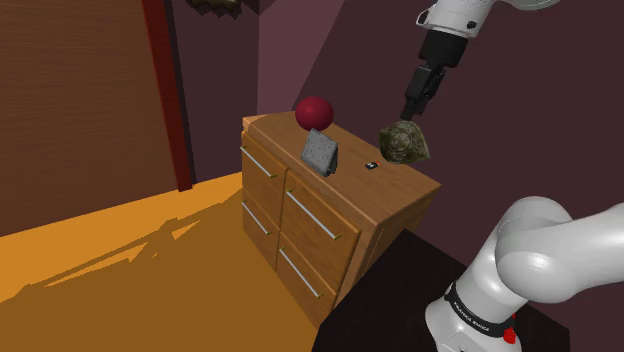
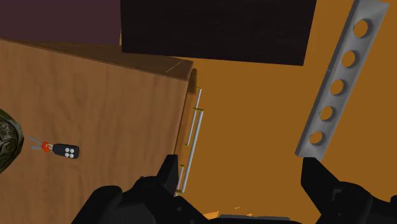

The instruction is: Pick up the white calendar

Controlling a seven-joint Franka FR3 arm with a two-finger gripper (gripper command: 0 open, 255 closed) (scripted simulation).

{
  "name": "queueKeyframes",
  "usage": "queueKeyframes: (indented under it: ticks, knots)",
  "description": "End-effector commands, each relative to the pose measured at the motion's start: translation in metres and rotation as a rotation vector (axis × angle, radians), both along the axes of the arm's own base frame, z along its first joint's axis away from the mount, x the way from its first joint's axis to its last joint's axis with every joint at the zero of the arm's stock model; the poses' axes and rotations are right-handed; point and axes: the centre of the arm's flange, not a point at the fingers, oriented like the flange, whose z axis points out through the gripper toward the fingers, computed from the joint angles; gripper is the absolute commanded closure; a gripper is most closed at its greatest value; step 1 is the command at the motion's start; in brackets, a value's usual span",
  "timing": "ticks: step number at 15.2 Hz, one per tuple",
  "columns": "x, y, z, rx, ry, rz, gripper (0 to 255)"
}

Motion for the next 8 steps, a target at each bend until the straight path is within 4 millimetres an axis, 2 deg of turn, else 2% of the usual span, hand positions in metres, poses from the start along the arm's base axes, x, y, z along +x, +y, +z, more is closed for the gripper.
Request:
queueKeyframes:
  ticks: [1, 8]
  knots:
    - [0.0, 0.0, 0.0, 0.0, 0.0, 0.0, 0]
    - [0.066, -0.03, -0.054, 0.005, -0.012, -0.065, 0]
